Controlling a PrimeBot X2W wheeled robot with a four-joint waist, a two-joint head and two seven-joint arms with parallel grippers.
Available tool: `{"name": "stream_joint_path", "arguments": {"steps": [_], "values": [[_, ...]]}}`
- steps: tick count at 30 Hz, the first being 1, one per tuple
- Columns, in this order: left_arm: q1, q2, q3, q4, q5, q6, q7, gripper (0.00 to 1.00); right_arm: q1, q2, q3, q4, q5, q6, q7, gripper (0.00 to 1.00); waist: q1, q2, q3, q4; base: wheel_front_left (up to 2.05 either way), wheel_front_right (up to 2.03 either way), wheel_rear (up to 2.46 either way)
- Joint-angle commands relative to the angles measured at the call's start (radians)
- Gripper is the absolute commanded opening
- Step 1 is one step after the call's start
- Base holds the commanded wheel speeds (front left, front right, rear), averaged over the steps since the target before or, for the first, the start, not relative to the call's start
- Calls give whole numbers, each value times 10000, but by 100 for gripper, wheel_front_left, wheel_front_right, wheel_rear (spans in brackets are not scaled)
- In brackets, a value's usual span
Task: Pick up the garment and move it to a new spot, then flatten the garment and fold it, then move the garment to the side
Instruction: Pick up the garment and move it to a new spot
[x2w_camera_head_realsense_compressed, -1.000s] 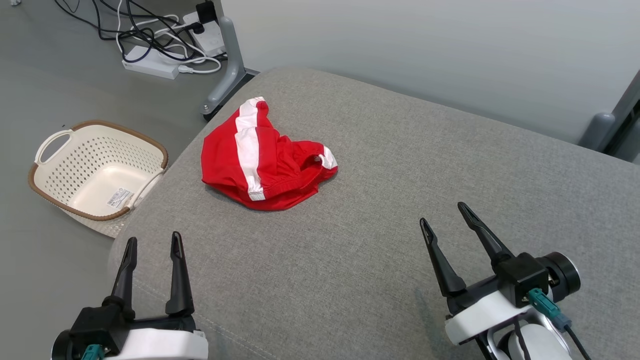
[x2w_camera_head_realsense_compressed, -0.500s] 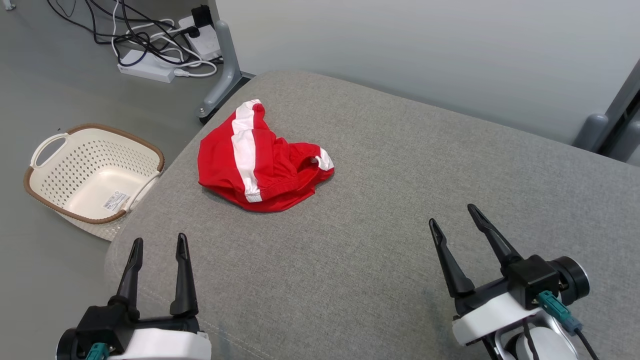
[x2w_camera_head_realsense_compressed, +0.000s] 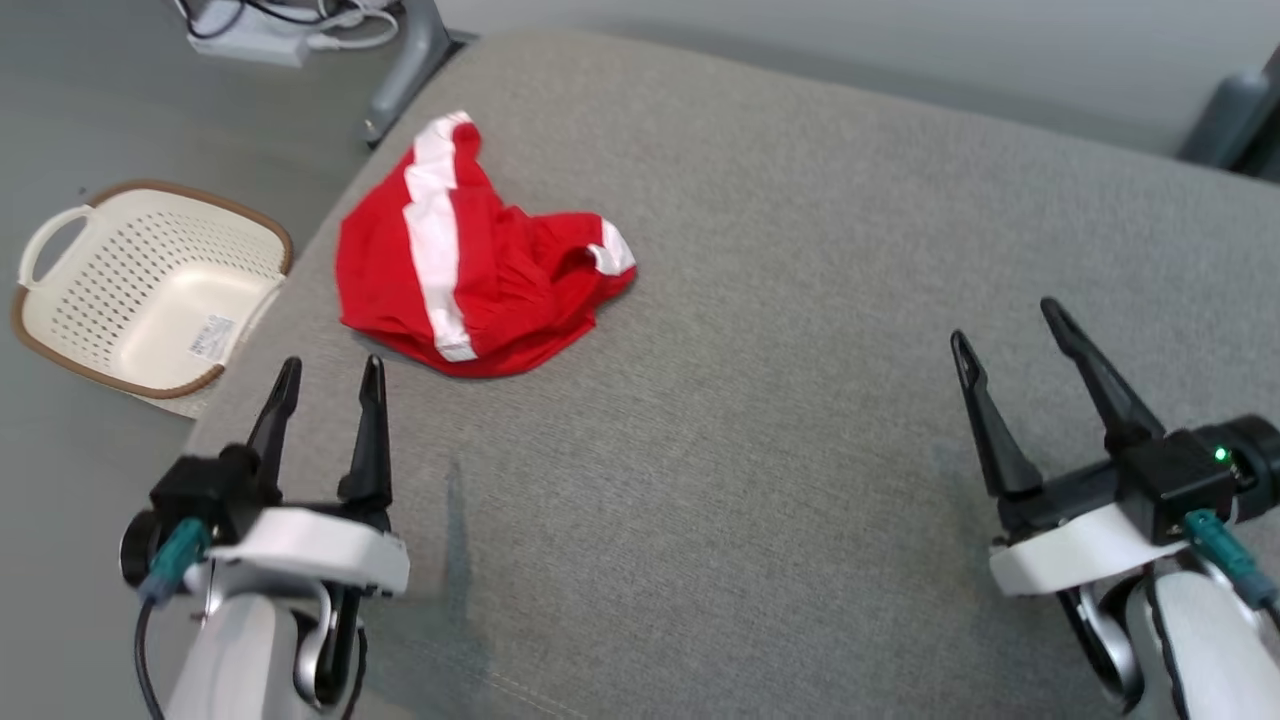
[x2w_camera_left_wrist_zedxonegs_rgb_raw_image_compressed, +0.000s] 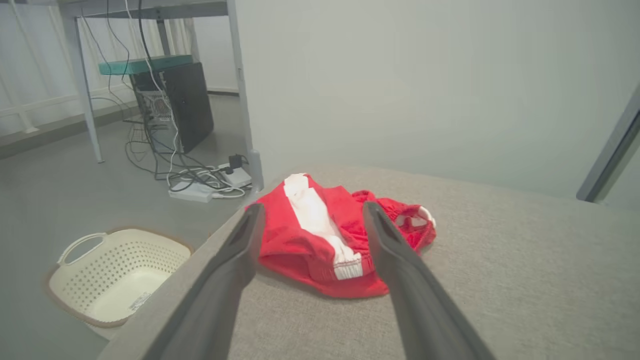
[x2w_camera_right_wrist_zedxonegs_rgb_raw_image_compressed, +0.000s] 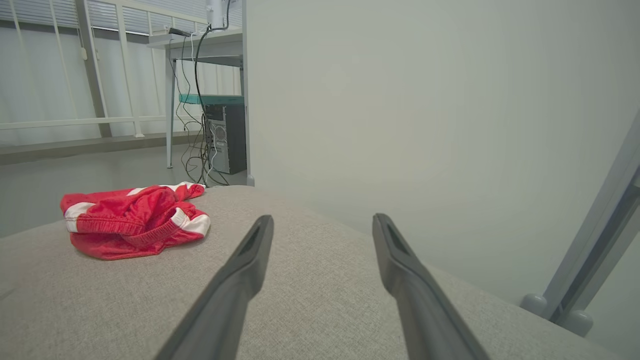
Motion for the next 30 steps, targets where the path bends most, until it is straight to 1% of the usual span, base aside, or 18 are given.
{"name": "stream_joint_path", "arguments": {"steps": [1, 3, 5, 8, 10, 12, 13, 14, 16, 18, 19, 22, 25, 30], "values": [[-546, 175, -40, 445, 2, -140, 0, 100, -210, -158, 11, -141, 59, -3, 104, 100, 0, -1, 827, -475, 0, 0, 0], [-1417, 377, -60, 1120, -33, -288, 97, 100, -438, -406, 103, -357, 9, -3, 310, 100, 0, -1, 1259, -668, 0, 0, 0], [-2227, 543, -105, 1837, -213, -447, 443, 100, -643, -570, 197, -545, -2, -3, 470, 100, 0, -1, 1655, -835, 0, 0, 0], [-3436, 893, -88, 2793, -771, -677, 1194, 100, -809, -741, 323, -753, 59, -3, 597, 100, 0, -1, 2037, -1066, 0, 0, 0], [-4198, 1234, -50, 3322, -1147, -755, 1748, 100, -913, -784, 498, -848, 141, -3, 667, 100, 0, -1, 2259, -1241, 0, 0, 0], [-4744, 1402, -92, 3843, -1678, -812, 2507, 100, -962, -847, 643, -937, 155, -3, 674, 100, 0, -1, 2436, -1408, 0, 0, 0], [-4744, 1402, -92, 3843, -1678, -812, 2507, 100, -962, -847, 643, -937, 155, -3, 674, 100, 0, -1, 2436, -1408, 0, 0, 0], [-5012, 1494, -147, 4074, -1918, -813, 2981, 100, -1001, -878, 701, -965, 160, -3, 700, 100, 0, -1, 2517, -1489, 0, 0, 0], [-5503, 1831, -502, 4344, -2382, -815, 3818, 100, -1066, -897, 775, -1000, 178, -3, 703, 100, 0, -1, 2649, -1623, 0, 0, 0], [-5844, 2321, -713, 4638, -2569, -798, 4336, 100, -1098, -866, 805, -1019, 200, -3, 708, 100, 0, -1, 2772, -1753, 0, 0, 0], [-5985, 2439, -812, 4796, -2664, -799, 4534, 100, -1128, -839, 844, -1024, 202, -3, 710, 100, 0, -1, 2838, -1821, 0, 0, 0], [-6414, 2445, -960, 5217, -3308, -805, 5296, 100, -1221, -819, 874, -1014, 207, -3, 659, 100, 0, -1, 2992, -1966, 0, 0, 0], [-6700, 2765, -1181, 5467, -3777, -805, 5926, 100, -1289, -770, 979, -973, 207, -3, 590, 100, 0, -1, 3112, -2092, 0, 0, 0], [-6946, 2906, -1705, 5637, -4428, -806, 6839, 100, -1409, -758, 1033, -943, 137, -3, 542, 100, 0, -1, 3320, -2225, 0, 0, 0]]}}
